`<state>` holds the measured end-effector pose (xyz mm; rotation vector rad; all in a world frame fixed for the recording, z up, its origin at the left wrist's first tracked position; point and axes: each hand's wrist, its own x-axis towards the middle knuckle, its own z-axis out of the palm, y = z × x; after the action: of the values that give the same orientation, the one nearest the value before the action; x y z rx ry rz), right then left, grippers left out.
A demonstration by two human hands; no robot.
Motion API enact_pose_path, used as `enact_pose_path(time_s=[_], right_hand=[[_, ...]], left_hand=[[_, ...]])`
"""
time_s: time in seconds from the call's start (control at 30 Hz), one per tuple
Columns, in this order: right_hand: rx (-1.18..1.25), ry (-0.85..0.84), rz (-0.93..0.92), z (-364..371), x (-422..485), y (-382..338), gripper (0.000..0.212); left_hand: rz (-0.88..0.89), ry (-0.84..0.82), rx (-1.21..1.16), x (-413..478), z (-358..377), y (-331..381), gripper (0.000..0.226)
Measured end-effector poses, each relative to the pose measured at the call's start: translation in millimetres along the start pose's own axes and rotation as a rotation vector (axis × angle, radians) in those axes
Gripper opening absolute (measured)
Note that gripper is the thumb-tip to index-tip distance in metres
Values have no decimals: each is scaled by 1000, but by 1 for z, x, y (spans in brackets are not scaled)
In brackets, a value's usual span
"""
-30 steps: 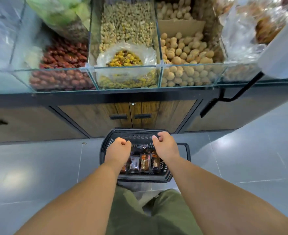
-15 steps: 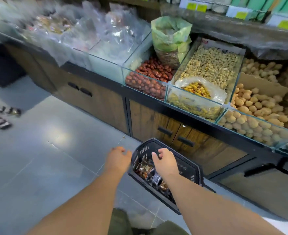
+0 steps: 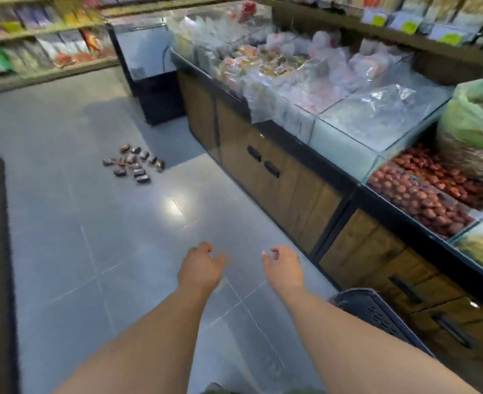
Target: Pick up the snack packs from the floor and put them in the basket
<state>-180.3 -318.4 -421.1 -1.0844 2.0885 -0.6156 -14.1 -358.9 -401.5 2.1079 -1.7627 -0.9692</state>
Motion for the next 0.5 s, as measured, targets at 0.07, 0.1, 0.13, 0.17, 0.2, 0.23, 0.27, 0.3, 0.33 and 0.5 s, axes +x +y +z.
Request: enact_pose_path(time_s=[0.07,0.1,0.13,0.17,0.2,0.23,0.27,0.3,0.33,0.5], right_hand=[[8,-24,-18,25,7,-30,41],[5,-38,-27,37,11,-44,41],[-1,-53,-38,49,15,-56,41],[-8,-69,-51,59,19,-68,41],[-13,-86,-67,68,24,-79,41],[-15,-102,-82,78,30,-90,41],[-12,-117,-94,87,38,-101,41],[-12,-131,-106,94,46,-112,40],[-15,-143,-118,102,57,-122,40],[-60,-187,-176,133,133,-182,40]], left_hand=[[-43,27,-38,18,-24,-18,44],[-67,43,-56,27,-34,-27,44],[-90,58,-67,35,-43,-35,44],[-110,67,-70,44,-50,-42,44],[-130,75,-72,52,-56,-49,45],[-153,82,-77,61,-63,-56,45],[-177,91,-84,71,-69,-62,45],[-200,103,-88,82,-75,-67,45],[-222,118,-89,93,-81,-72,46],[-306,201,-113,173,-115,-76,46]])
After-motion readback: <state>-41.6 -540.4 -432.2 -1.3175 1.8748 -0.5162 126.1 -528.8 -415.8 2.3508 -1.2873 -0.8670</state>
